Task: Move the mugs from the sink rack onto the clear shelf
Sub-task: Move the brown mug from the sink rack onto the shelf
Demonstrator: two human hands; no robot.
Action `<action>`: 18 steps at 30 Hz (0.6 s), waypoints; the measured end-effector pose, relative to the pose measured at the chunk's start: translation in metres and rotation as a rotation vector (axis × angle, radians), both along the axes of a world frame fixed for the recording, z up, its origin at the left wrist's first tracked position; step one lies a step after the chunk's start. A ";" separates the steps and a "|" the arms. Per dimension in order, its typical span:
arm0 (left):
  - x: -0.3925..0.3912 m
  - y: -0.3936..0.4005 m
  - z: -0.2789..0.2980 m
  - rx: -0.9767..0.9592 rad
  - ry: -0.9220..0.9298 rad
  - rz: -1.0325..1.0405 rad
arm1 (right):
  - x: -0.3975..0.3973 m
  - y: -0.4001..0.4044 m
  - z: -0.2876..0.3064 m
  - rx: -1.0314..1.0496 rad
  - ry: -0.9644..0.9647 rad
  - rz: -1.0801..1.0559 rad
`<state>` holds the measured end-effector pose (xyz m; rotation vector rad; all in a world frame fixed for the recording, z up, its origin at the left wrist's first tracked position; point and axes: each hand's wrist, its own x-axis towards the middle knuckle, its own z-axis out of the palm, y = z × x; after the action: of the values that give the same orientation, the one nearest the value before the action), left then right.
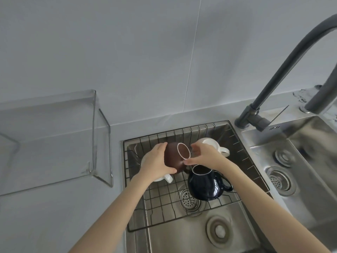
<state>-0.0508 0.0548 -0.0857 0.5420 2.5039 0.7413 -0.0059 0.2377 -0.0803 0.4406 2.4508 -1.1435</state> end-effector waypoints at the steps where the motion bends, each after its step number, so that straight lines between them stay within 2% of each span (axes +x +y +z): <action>1: -0.002 0.002 -0.003 0.000 -0.009 -0.006 | -0.005 0.000 -0.003 0.003 -0.019 0.018; 5: -0.008 0.006 -0.009 -0.027 0.006 -0.063 | -0.017 -0.002 -0.014 -0.004 -0.030 0.079; 13: -0.012 0.005 -0.007 -0.020 0.042 -0.048 | -0.018 -0.002 -0.020 -0.089 0.015 0.026; 18: -0.015 0.002 0.018 0.010 0.136 -0.026 | -0.019 -0.006 0.009 -0.137 0.120 -0.022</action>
<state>-0.0660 0.0565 -0.0682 0.6475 2.6139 0.7294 -0.0250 0.2319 -0.0711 0.3685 2.4532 -1.3737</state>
